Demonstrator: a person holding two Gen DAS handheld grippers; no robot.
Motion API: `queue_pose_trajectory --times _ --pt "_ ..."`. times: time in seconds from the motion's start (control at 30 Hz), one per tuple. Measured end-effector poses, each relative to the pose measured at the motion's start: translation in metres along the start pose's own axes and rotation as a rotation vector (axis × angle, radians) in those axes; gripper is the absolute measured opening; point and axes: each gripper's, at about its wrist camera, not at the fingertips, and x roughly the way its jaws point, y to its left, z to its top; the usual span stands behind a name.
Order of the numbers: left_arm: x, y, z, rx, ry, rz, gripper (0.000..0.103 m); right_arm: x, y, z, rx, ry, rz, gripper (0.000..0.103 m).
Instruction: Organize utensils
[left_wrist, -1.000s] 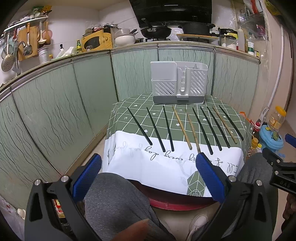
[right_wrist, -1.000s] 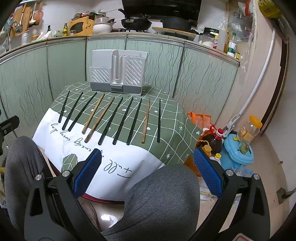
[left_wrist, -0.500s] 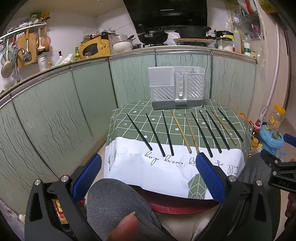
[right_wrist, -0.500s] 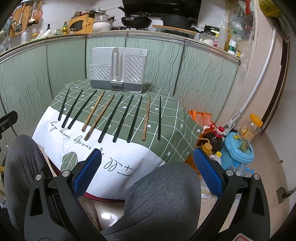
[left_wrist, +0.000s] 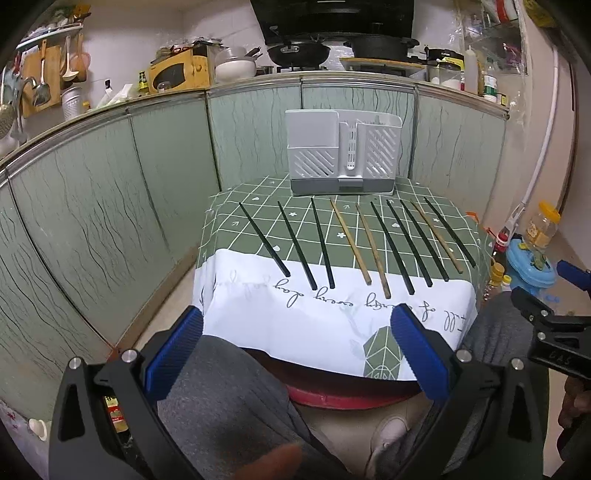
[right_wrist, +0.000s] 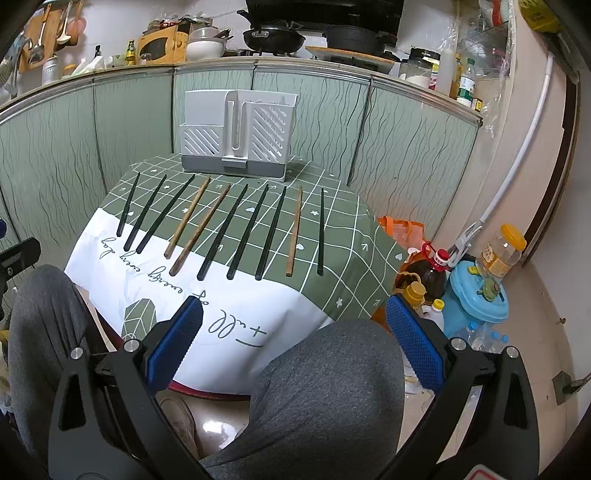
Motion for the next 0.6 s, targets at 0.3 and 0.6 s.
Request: queue_pose_trajectory --times 0.3,0.6 --pt "-0.0012 0.0013 0.0 -0.009 -0.003 -0.003 0.099 -0.0008 0.0 -0.0001 -0.001 -0.001 0.0 0.095" --pt "-0.0009 0.0058 0.0006 -0.024 -0.003 -0.004 0.099 -0.0006 -0.0002 0.0013 -0.002 -0.002 0.002 0.095"
